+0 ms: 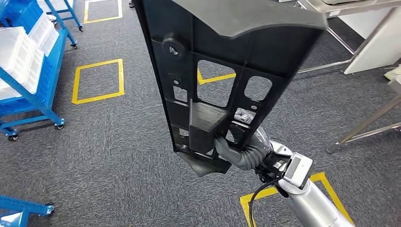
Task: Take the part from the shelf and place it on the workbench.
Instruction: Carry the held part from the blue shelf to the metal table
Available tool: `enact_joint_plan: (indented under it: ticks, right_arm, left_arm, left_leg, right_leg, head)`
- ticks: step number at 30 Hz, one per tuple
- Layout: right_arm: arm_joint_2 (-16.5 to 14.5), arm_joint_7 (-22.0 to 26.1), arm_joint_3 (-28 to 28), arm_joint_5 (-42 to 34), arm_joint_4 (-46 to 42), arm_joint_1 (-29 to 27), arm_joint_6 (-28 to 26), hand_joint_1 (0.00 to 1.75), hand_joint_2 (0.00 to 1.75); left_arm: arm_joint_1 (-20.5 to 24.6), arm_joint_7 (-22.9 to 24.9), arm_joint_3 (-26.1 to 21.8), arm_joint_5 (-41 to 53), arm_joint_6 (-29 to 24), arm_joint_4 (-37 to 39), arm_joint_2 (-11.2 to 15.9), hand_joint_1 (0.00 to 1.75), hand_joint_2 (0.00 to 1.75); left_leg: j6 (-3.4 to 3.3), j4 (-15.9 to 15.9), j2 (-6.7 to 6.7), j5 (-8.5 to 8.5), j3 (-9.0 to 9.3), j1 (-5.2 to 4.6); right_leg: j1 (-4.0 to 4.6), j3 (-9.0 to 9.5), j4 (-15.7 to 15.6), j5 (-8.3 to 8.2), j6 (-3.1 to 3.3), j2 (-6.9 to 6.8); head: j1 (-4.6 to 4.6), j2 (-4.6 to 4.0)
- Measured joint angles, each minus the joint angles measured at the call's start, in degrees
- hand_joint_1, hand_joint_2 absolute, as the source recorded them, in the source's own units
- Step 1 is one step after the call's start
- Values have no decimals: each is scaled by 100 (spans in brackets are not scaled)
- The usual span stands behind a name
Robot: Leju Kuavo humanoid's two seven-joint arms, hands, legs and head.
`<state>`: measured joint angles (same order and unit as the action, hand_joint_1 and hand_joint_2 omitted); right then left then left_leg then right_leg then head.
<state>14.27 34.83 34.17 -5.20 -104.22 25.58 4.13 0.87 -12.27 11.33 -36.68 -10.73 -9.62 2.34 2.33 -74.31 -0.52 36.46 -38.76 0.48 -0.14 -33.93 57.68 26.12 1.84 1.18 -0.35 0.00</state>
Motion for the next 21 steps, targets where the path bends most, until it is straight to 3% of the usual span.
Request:
enact_joint_plan:
  ticks: [2, 3, 4, 6, 7, 8, 9, 10, 11, 12, 14, 16, 17, 19, 21]
  right_arm:
    - [-5, -40, 15, 7, 8, 48, -2, 175, 175]
    - [-8, -69, 27, 2, 12, 101, -1, 175, 175]
    - [-11, -80, 56, -67, 44, 188, 10, 175, 175]
    - [27, -31, 96, -317, 100, 334, 86, 175, 175]
    - [65, 10, 99, -486, 118, 373, 153, 175, 175]
    - [131, 37, 66, -635, 95, 365, 244, 175, 175]
    - [212, 34, 13, -782, 57, 340, 351, 175, 175]
    - [309, 11, -71, -939, 3, 296, 483, 175, 175]
    - [417, -30, -184, -1082, -61, 240, 630, 175, 175]
    - [517, -79, -323, -1195, -135, 182, 779, 175, 175]
    - [668, -174, -640, -1310, -294, 96, 1029, 175, 175]
    - [743, -238, -899, -1323, -418, 66, 1161, 175, 175]
    - [758, -263, -980, -1316, -457, 59, 1196, 175, 175]
    - [773, -309, -1089, -1284, -521, 17, 1240, 175, 175]
    - [782, -343, -1183, -1233, -574, -26, 1257, 175, 175]
  left_arm:
    - [-2, 10, 1, -7, 1, 0, -3, 0, 0]
    - [-6, 18, 1, -15, 2, 0, -3, 0, 0]
    - [-5, 25, 0, -47, -3, 1, -5, 0, 0]
    - [-8, 34, -7, -125, -16, 3, -10, 0, 0]
    - [-11, 37, -11, -162, -25, 4, -16, 0, 0]
    - [-19, 42, -14, -175, -29, 4, -19, 0, 0]
    - [-26, 49, -16, -181, -31, 4, -20, 0, 0]
    - [-29, 57, -16, -185, -30, 4, -20, 0, 0]
    - [-29, 67, -16, -187, -23, 4, -17, 0, 0]
    - [-27, 73, -16, -188, -13, 4, -16, 0, 0]
    - [-22, 88, -16, -186, 26, 4, -12, 0, 0]
    - [-18, 109, -16, -188, 78, 4, -2, 0, 0]
    - [-14, 119, -16, -195, 100, 4, 6, 0, 0]
    - [12, 130, -16, -212, 133, 4, 18, 0, 0]
    - [36, 136, -16, -221, 144, 4, 21, 0, 0]
  left_leg:
    - [-20, 152, 9, -200, 61, 0]
    - [-47, 541, 89, -435, 229, 1]
    - [-107, 1024, 153, -672, 436, 9]
    - [-241, 1751, 214, -958, 740, 13]
    - [-296, 1818, 148, -968, 763, 11]
    - [-319, 1826, 84, -974, 763, 1]
    - [-329, 1822, 30, -970, 760, -5]
    - [-334, 1817, -23, -965, 759, -9]
    - [-336, 1809, -75, -957, 759, -10]
    - [-331, 1797, -123, -946, 759, -10]
    - [-300, 1758, -217, -905, 765, -13]
    - [-244, 1719, -304, -859, 766, -38]
    - [-214, 1707, -348, -843, 770, -50]
    - [-158, 1699, -430, -819, 783, -52]
    - [-102, 1564, -343, -693, 744, -30]
  right_leg:
    - [7, 5, 11, -1, 0, 92]
    - [6, 7, 22, 1, -3, 168]
    - [5, -18, 29, -13, -51, 281]
    - [2, -152, 209, 97, -160, 224]
    - [0, -291, 454, 234, -220, 138]
    - [-6, -456, 817, 432, -240, 5]
    - [-19, -641, 1221, 609, -261, -37]
    - [-34, -781, 1534, 707, -280, -48]
    - [-50, -830, 1655, 702, -298, -55]
    - [-62, -762, 1538, 592, -311, -72]
    - [-66, -353, 751, 244, -313, -225]
    - [-32, -55, 156, 65, -276, -403]
    - [-15, -21, 68, 63, -253, -432]
    - [-6, -34, 60, 45, -202, -322]
    - [-22, -25, 29, 24, -142, -234]
  head:
    - [0, 0]
    - [1, 0]
    - [5, 0]
    - [16, 1]
    - [22, 1]
    - [25, 1]
    - [28, 1]
    - [29, 1]
    - [29, 1]
    - [31, 0]
    - [33, 0]
    - [29, 0]
    - [27, 0]
    - [24, 0]
    - [18, 0]
